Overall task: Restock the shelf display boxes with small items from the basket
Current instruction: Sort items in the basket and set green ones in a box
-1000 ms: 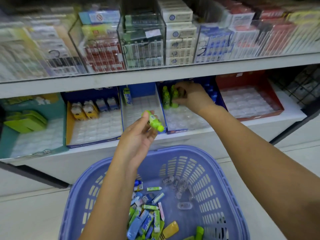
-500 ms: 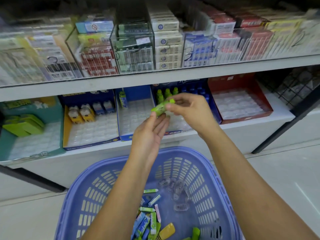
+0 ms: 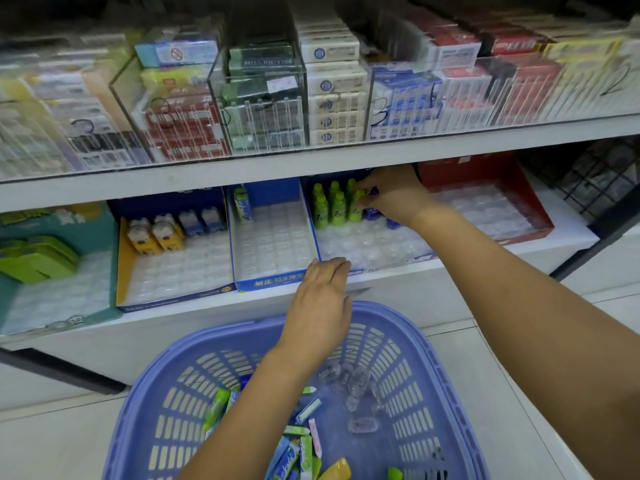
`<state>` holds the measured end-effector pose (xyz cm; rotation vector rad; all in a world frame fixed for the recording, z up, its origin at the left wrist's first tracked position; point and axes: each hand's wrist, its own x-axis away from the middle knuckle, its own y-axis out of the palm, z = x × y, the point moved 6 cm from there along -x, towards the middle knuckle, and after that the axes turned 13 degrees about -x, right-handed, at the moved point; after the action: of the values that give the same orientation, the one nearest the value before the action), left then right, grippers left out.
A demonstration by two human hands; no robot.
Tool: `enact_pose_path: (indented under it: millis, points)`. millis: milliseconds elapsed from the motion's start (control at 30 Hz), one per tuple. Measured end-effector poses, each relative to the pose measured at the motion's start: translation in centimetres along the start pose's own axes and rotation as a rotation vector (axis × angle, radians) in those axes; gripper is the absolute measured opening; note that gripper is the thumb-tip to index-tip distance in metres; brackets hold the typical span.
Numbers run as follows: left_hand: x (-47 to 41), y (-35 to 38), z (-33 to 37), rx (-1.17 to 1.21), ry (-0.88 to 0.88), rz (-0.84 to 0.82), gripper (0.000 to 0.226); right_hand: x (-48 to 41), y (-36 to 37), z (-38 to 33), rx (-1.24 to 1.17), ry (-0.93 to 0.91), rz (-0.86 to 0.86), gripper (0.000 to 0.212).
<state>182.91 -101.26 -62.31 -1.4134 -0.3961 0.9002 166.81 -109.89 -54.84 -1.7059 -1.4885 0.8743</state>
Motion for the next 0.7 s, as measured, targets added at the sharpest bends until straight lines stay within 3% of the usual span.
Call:
enact_pose_path:
  millis: [200, 367, 467, 533, 600, 700]
  points:
    - [0.1, 0.5, -0.1, -0.024, -0.014, -0.060, 0.054, -1.1, 0.9, 0.0, 0.079, 0.034, -0.080, 0.034]
    - [0.5, -0.5, 0.0, -0.020, 0.075, -0.107, 0.058, -1.1, 1.0, -0.8, 0.201, 0.047, -0.130, 0.038]
    - [2.1, -2.0, -1.0, 0.128, 0.031, -0.053, 0.048, 0.3, 0.5, -2.1, 0.316, -0.023, -0.021, 0.033]
    - [3.6, -2.5, -2.5, 0.223, -0.065, -0.021, 0.032, 2.8, 1.6, -3.1, 0.220, -0.090, 0.058, 0.027]
    - [5.4, -1.7, -3.7, 0.264, -0.134, -0.139, 0.018, 6.6, 5.7, -3.6, 0.121, -0.108, -0.114, 0.020]
    - [10.1, 2.3, -5.6, 0.079, -0.167, -0.613, 0.016, 14.5, 15.7, -2.4, 0.213, -0.016, -0.718, 0.018]
